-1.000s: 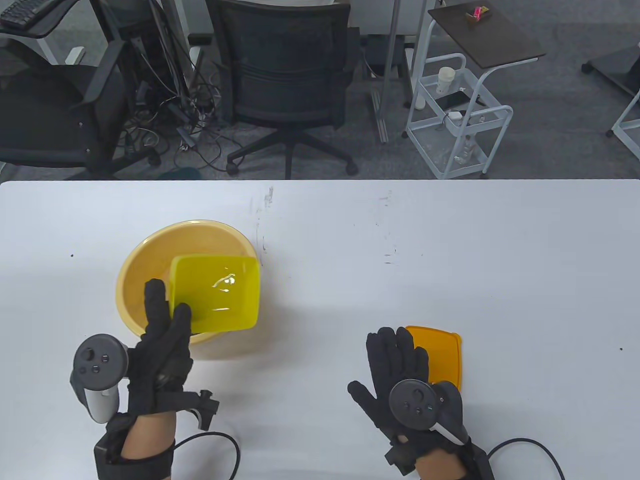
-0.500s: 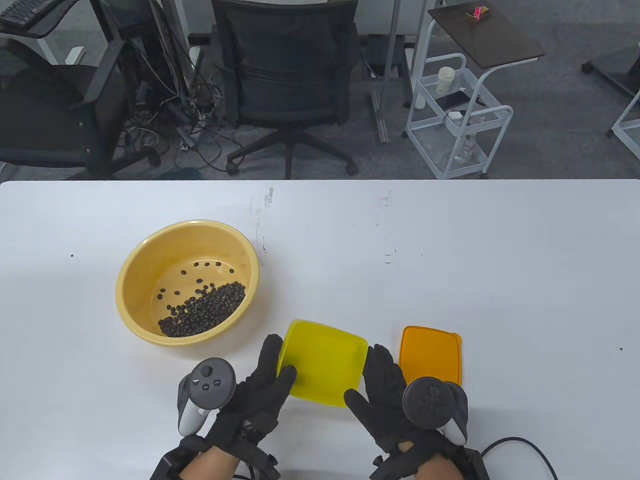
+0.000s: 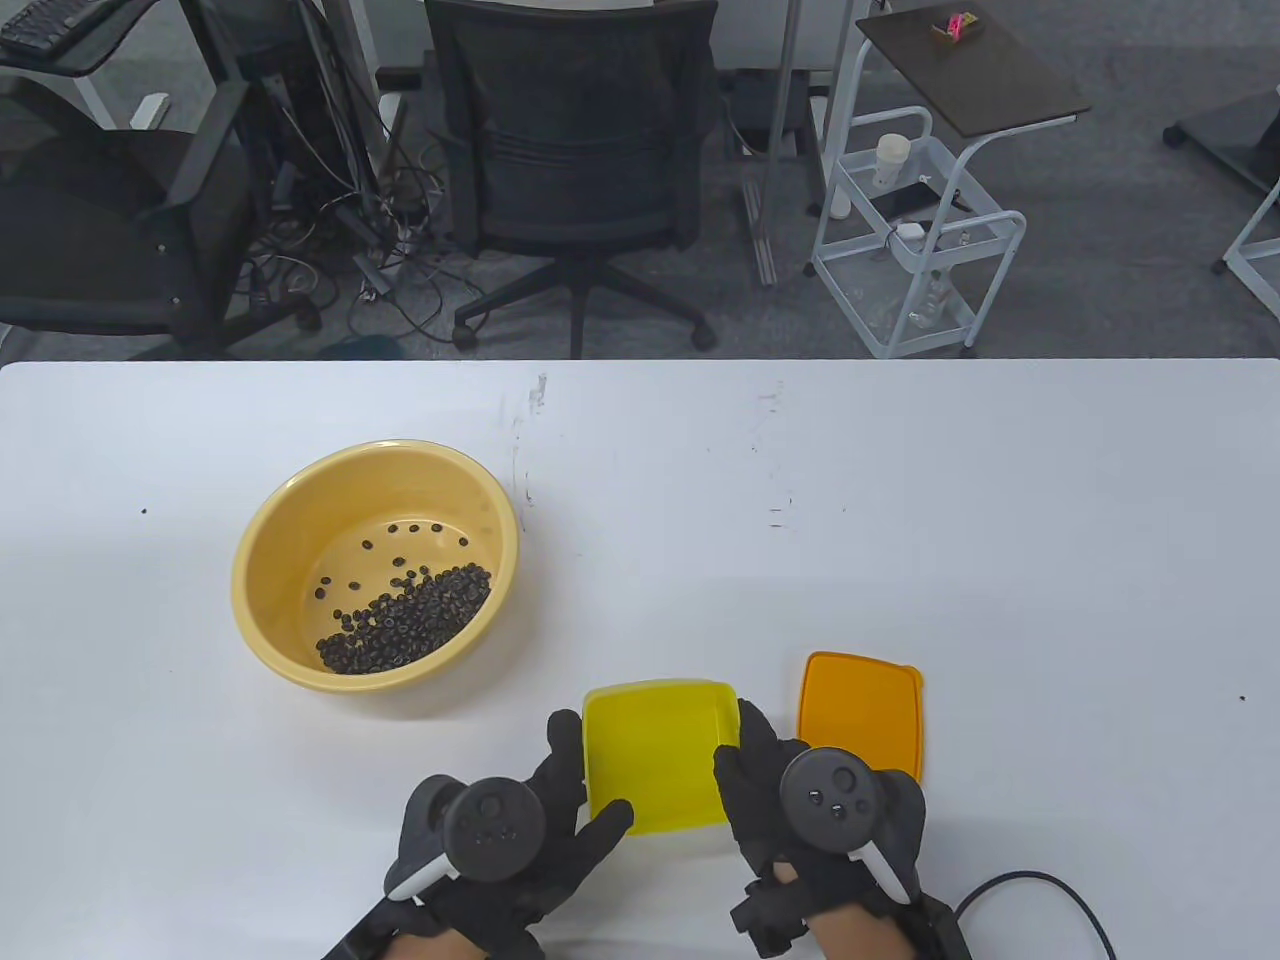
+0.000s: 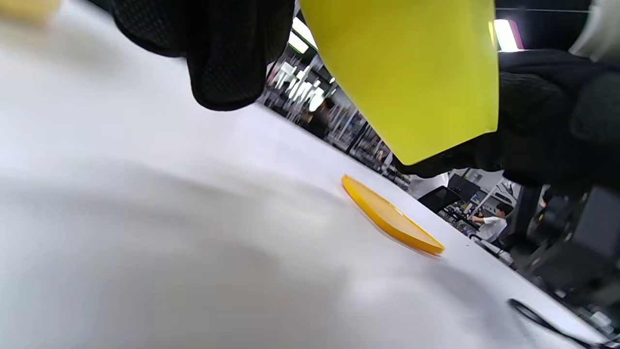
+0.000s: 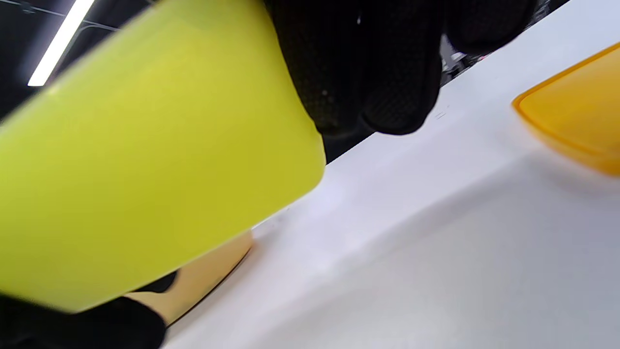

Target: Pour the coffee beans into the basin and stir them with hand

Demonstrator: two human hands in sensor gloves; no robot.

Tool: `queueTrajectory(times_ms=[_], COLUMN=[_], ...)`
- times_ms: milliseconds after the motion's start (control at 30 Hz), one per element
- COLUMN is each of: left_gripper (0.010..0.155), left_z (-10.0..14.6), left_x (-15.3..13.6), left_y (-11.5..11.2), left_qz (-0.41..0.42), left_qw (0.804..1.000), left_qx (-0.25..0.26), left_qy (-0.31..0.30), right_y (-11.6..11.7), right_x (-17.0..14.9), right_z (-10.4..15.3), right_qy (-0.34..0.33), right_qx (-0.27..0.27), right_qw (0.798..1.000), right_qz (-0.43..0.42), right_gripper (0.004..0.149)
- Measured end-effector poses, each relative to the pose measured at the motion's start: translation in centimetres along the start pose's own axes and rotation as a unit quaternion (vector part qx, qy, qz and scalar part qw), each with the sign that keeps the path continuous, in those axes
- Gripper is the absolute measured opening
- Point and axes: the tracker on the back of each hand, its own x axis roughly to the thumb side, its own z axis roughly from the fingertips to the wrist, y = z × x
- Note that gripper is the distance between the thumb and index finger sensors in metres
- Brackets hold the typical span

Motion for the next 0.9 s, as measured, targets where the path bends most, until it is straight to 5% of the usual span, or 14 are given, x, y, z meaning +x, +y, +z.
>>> queueTrajectory(times_ms=[133, 367, 600, 900], left_gripper=[0.089, 0.088, 0.089, 0.088], left_z=[0.5, -0.3, -0.7, -0.9], left_x=[1.0, 1.3, 0.4, 0.3], left_y=[0.4, -1.9, -2.1, -2.4], left_qz=[-0.168, -0.247, -0.233, -0.23], left_qw=[0.984, 0.967, 0.97, 0.97], left_qx=[0.039, -0.039, -0.056, -0.067], left_qy=[-0.044, -0.052, -0.034, -0.032], right_y=[-3.5, -10.5, -11.1, -9.7], right_x=[0.3, -5.1, -12.9, -16.6], right_z=[-2.8, -11.0, -14.6, -15.4], right_qy=[0.042, 0.178, 0.294, 0.358], right_qx=[-0.041, -0.112, -0.096, -0.062], right_qw=[0.998, 0.962, 0.926, 0.91], right_qz=[0.033, 0.175, 0.217, 0.198], right_gripper=[0.049, 0.049, 0.05, 0.051])
